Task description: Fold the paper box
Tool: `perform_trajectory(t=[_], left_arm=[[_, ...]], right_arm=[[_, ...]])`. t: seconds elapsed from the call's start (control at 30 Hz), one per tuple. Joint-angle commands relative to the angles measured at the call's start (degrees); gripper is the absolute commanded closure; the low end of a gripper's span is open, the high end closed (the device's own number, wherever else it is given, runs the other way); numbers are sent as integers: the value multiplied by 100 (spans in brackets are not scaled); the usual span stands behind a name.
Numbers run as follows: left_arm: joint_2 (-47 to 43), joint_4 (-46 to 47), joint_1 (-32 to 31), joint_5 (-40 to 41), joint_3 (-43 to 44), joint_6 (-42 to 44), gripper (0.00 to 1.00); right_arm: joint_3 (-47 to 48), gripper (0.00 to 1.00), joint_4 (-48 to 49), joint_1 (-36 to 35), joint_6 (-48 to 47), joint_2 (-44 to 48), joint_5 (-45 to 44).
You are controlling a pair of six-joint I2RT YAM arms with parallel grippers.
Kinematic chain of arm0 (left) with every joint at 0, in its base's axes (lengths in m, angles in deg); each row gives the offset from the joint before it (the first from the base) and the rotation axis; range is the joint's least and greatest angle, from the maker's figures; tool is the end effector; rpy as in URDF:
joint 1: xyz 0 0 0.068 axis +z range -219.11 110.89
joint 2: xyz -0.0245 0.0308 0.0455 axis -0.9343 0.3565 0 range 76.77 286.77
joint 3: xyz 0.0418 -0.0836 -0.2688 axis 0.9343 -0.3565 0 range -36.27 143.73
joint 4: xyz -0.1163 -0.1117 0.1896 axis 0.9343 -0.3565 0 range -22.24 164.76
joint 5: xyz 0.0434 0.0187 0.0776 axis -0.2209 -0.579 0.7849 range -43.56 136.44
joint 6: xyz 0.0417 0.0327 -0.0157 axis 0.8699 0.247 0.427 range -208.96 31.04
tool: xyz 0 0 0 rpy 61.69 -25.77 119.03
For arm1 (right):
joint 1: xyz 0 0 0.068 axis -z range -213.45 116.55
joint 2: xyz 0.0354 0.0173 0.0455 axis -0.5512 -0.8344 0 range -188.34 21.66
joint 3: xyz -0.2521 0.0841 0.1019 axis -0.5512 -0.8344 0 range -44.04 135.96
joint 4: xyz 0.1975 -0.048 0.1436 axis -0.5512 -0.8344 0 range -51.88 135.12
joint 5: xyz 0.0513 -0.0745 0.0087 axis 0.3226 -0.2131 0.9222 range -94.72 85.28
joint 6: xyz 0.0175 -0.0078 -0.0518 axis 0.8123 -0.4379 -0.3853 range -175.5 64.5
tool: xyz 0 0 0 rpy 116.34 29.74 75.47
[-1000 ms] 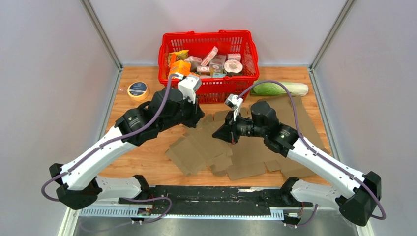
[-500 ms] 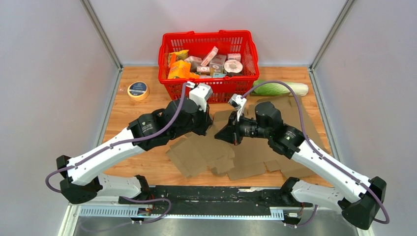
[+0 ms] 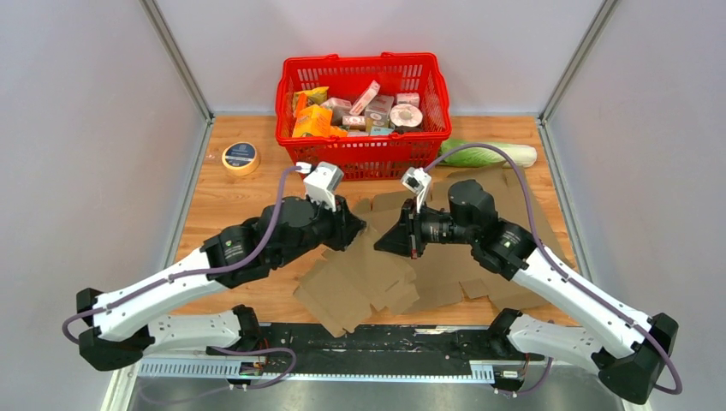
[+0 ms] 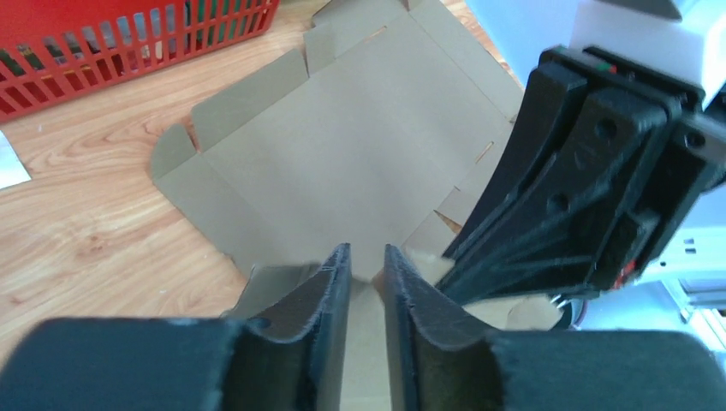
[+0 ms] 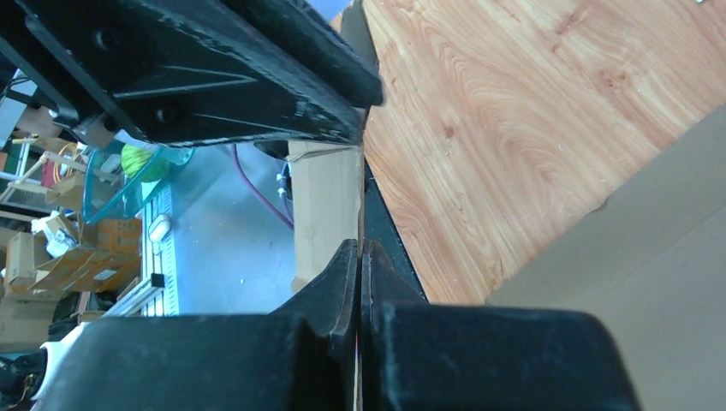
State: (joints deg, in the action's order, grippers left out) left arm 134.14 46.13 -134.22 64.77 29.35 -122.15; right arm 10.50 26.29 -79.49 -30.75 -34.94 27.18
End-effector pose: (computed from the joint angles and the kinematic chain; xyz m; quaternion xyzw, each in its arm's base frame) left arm 0.0926 -0.1715 0.4005 0.1354 0.8043 -0.3408 0.4676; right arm 0.1247 0.1581 0.3579 -0.2994 0.7495 0.5004 0.3134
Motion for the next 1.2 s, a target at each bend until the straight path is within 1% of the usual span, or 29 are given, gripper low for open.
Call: perform_trajectory(t=[0.0, 0.07, 0.13, 0.17, 0.2, 0.27, 0.3, 0.4, 0.53, 0.57, 0.6, 0.63, 0.67, 0.73, 0.9, 0.93, 0.97, 1.07, 1.17], left_arm=[[-629, -459, -91, 82, -129, 154, 64], [-1049, -862, -91, 232, -138, 277, 60], [-1506, -1135, -91, 644, -199, 295, 56], [-1622, -1467, -90, 820, -182, 287, 55], [-1719, -1662, -90, 1144, -147, 269, 58], [-1843, -2075, -82, 1305, 46, 278, 67], [-1843, -2112, -82, 1261, 90, 304, 69], [-1677, -2113, -64, 1077, 292, 339, 70], [-1369, -2209, -47, 1138, 434, 392, 70], [-1316, -2218, -12, 1182, 416, 384, 73], [-1281, -2227, 58, 1138, 399, 357, 79], [-1167, -2235, 303, 1025, 381, 322, 85], [-1131, -2166, 392, 919, 363, 305, 90], [-982, -2025, 515, 638, 311, 365, 91], [-736, -1533, 516, 225, 276, 366, 91], [-727, -1454, 516, 180, 223, 357, 92], [-718, -1323, 516, 136, 197, 340, 95], [-543, -1303, 516, -48, 249, 348, 100], [-402, -1278, 516, -224, 293, 322, 100]], right_arm=[[171, 100, 354, 51, -137, 377, -377], [127, 100, 275, 86, -199, 456, -430], [100, 100, 240, 113, -199, 509, -570], [109, 100, 231, 139, -173, 536, -580], [161, 100, 196, 157, -164, 571, -588], [223, 100, 178, 166, -164, 597, -606], [276, 100, 178, 166, -181, 597, -571], [346, 100, 160, 166, -234, 597, -545], [425, 100, 195, 174, -322, 563, -580], [469, 100, 178, 174, -331, 545, -580], [522, 100, 152, 183, -331, 519, -545], [566, 100, 108, 183, -322, 483, -527], [592, 100, 108, 183, -339, 501, -501], [584, 100, 143, 192, -348, 501, -492], [531, 100, 213, 192, -340, 448, -474], [505, 100, 274, 192, -322, 448, -466], [487, 100, 292, 192, -305, 439, -448], [434, 100, 388, 192, -269, 439, -448], [364, 100, 512, 183, -173, 465, -474]])
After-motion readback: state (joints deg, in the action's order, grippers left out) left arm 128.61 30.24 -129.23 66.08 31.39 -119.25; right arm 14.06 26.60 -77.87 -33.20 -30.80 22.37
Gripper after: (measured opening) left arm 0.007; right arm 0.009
